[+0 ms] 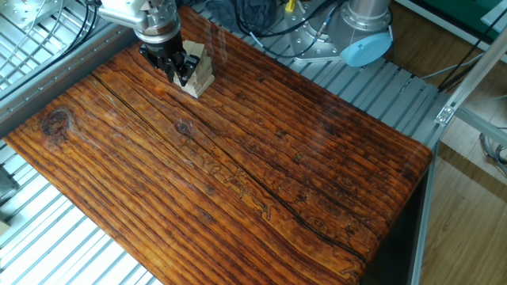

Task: Play Jenga

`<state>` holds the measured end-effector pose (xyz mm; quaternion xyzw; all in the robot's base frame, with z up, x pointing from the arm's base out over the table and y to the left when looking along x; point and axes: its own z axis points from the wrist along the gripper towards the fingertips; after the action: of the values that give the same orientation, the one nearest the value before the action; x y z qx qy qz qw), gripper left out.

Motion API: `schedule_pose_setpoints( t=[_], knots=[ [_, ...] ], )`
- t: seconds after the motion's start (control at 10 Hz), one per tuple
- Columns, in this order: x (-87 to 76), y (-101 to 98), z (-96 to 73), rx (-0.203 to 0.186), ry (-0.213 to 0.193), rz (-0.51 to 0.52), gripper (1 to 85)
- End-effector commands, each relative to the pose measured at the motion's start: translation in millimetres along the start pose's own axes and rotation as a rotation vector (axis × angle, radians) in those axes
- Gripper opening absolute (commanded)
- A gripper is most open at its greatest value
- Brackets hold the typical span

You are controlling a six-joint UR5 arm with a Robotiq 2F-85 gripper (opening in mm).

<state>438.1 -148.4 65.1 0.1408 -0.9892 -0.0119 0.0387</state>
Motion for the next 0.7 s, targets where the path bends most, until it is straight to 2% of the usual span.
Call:
schedule_pose_setpoints(
  t=[0.0, 0.6],
  knots=[
    [-2.7, 0.7, -0.1, -0.007, -0.011, 0.011, 18.3],
    [0.0, -0.1, 2.3, -0.006, 0.002, 0.018, 16.3]
  ],
)
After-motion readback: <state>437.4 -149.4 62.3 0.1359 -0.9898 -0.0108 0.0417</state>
